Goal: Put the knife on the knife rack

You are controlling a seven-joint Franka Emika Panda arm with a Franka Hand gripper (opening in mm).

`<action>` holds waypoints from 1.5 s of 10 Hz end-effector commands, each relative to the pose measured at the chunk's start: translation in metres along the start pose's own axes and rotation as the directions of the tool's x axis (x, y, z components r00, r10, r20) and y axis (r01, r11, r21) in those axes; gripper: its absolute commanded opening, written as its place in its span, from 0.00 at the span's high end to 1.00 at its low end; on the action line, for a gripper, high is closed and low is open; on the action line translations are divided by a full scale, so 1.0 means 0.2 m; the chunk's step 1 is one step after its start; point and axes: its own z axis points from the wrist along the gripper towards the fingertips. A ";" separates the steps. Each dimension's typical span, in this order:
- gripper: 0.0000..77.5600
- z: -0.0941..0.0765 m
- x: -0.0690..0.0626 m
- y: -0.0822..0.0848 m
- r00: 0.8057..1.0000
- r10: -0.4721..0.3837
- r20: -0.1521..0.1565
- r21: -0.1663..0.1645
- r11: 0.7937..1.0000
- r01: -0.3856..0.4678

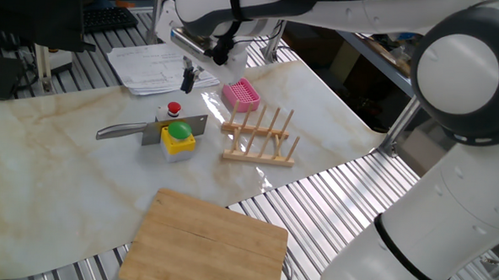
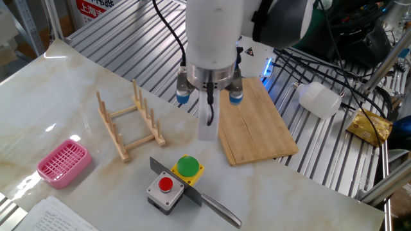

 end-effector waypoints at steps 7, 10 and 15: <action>1.00 0.14 0.05 0.12 0.977 0.211 0.009 -0.010 0.977 -0.211; 1.00 0.19 0.06 0.15 0.967 0.255 0.008 -0.011 0.967 -0.255; 1.00 0.31 0.07 0.21 0.946 0.324 0.030 -0.012 0.946 -0.323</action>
